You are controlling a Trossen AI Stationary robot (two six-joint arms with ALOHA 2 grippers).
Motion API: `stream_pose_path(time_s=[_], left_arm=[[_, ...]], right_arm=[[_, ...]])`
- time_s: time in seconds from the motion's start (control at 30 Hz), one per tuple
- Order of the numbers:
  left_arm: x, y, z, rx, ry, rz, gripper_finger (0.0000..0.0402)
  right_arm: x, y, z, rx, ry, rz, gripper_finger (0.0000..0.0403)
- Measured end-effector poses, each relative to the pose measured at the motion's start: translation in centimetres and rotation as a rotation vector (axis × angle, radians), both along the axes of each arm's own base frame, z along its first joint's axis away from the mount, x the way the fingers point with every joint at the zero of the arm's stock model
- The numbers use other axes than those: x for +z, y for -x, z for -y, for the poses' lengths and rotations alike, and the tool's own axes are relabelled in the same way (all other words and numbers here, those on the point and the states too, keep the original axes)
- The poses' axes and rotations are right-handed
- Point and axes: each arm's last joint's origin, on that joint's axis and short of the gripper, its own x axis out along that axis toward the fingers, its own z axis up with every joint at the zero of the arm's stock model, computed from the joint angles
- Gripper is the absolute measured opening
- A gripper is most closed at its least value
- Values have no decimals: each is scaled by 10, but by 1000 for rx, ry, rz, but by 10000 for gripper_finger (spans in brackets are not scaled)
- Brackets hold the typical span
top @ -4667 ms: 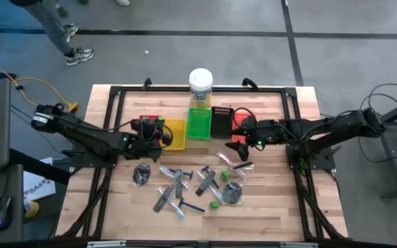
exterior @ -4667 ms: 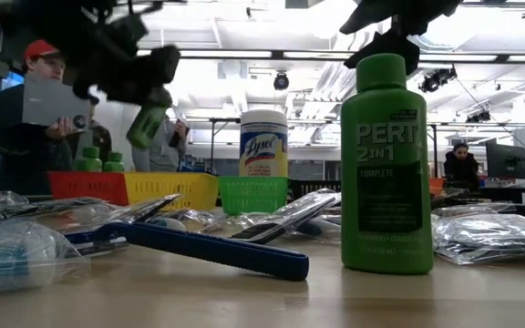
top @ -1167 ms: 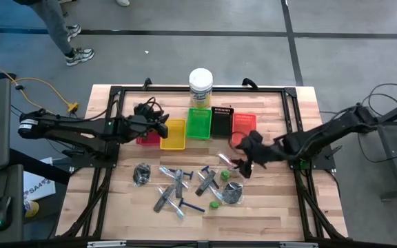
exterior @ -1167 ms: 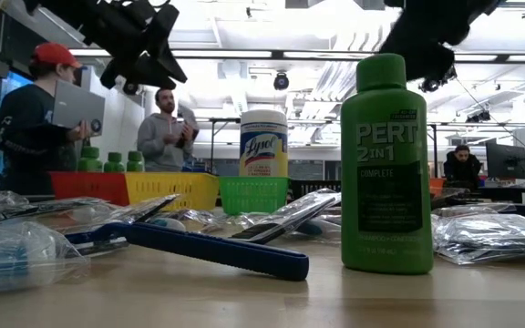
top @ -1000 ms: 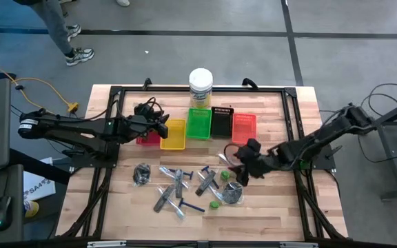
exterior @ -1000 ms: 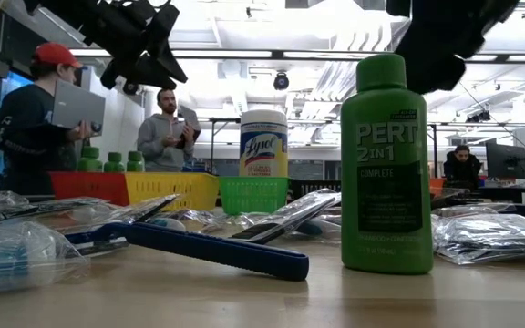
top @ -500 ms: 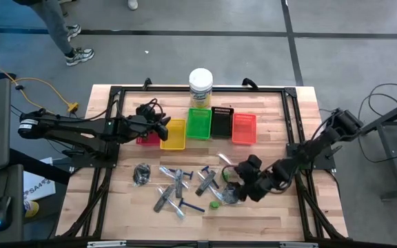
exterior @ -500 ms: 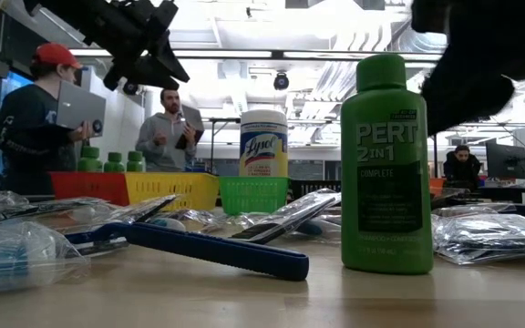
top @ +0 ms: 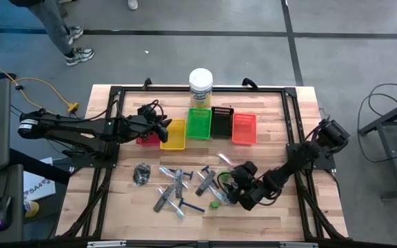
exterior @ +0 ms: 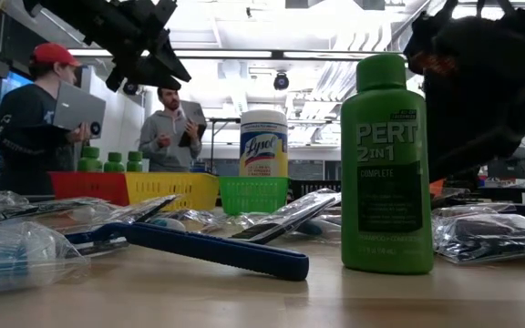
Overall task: Pick & Place Travel size toiletries
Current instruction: Put the green shampoo bottle into the red bin
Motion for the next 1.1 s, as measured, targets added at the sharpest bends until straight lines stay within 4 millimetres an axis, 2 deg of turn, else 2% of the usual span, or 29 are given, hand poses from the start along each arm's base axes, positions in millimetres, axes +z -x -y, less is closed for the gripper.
stream_pose_path(time_s=[0.3, 0.4, 0.77, 0.97, 1.1], left_arm=[[0, 0, 0, 0, 0, 0, 132], [0, 0, 0, -2, 1, 0, 132], [0, 0, 0, -4, 2, 0, 132], [0, 0, 0, -4, 2, 1, 132], [0, 0, 0, -19, 9, 3, 132]], right_arm=[[-15, -9, 0, -13, 5, 10, 282], [-18, -11, 3, -24, 6, 6, 270], [-17, -18, 10, -10, 10, 2, 177], [-17, -18, 8, 21, -13, -16, 106], [-8, -18, 8, 64, -48, -14, 79]])
